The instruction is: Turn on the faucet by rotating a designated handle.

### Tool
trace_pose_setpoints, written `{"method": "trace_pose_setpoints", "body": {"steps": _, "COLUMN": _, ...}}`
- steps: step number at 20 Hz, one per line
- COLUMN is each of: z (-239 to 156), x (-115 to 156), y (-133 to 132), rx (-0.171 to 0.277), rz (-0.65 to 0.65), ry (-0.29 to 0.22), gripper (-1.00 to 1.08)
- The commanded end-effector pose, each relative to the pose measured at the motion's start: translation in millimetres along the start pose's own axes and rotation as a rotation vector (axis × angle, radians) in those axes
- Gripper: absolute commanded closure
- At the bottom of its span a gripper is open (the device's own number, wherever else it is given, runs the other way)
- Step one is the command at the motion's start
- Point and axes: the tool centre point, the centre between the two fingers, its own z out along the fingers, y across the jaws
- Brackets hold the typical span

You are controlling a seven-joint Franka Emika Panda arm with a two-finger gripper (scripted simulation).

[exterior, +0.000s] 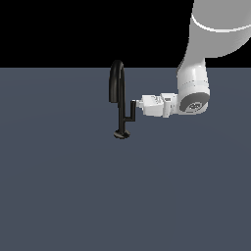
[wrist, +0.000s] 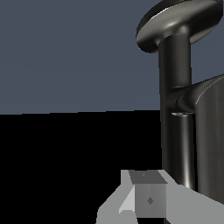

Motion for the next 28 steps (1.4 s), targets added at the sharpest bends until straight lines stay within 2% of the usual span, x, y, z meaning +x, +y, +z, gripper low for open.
{"method": "trace_pose_setpoints", "body": {"steps": 1, "z": 0.3, "x": 0.7, "y": -0.6, "rx": 0.004, "rz": 0.002, "ry": -0.004, "gripper": 1.08}}
{"method": "trace_pose_setpoints", "body": {"steps": 28, "z": 1.2, "x": -15.2, "y": 47.7, "rx": 0.004, "rz": 0.002, "ry": -0.004, "gripper": 1.08}}
